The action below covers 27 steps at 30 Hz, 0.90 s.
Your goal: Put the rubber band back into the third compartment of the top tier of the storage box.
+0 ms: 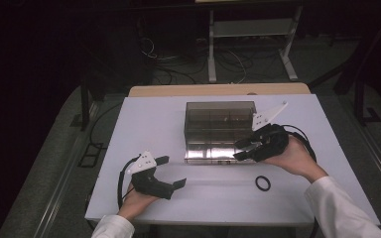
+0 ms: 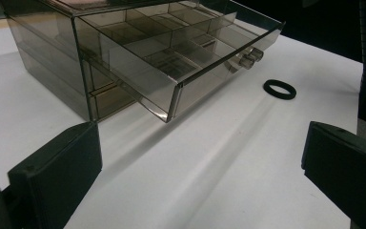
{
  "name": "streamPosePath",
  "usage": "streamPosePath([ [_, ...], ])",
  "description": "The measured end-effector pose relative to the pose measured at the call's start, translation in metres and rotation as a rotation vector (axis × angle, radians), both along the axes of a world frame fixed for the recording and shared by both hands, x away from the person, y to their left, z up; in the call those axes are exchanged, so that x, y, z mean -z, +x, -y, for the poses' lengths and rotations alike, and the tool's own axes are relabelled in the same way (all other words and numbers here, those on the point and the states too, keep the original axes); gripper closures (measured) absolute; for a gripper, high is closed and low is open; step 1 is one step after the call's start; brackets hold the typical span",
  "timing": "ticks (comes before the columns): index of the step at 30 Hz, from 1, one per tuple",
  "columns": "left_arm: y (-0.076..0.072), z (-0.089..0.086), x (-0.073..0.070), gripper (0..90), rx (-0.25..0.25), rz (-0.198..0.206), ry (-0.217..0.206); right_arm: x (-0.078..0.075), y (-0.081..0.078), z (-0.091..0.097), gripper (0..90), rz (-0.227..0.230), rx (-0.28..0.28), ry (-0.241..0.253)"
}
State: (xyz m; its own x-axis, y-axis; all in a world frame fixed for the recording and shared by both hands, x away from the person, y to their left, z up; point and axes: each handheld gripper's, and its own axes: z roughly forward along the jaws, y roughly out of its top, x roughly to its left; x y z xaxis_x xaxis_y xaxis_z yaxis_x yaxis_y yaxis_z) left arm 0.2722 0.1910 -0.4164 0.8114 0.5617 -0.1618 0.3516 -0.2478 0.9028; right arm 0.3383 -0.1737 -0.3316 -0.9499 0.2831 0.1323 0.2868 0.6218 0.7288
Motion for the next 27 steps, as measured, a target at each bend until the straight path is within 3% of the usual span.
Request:
streamPosePath([
  [27,-0.001,0.0,-0.001,0.0,-0.011,0.001,-0.007,-0.005,-0.032,0.044,38.8,0.013,0.121,0.03],
])
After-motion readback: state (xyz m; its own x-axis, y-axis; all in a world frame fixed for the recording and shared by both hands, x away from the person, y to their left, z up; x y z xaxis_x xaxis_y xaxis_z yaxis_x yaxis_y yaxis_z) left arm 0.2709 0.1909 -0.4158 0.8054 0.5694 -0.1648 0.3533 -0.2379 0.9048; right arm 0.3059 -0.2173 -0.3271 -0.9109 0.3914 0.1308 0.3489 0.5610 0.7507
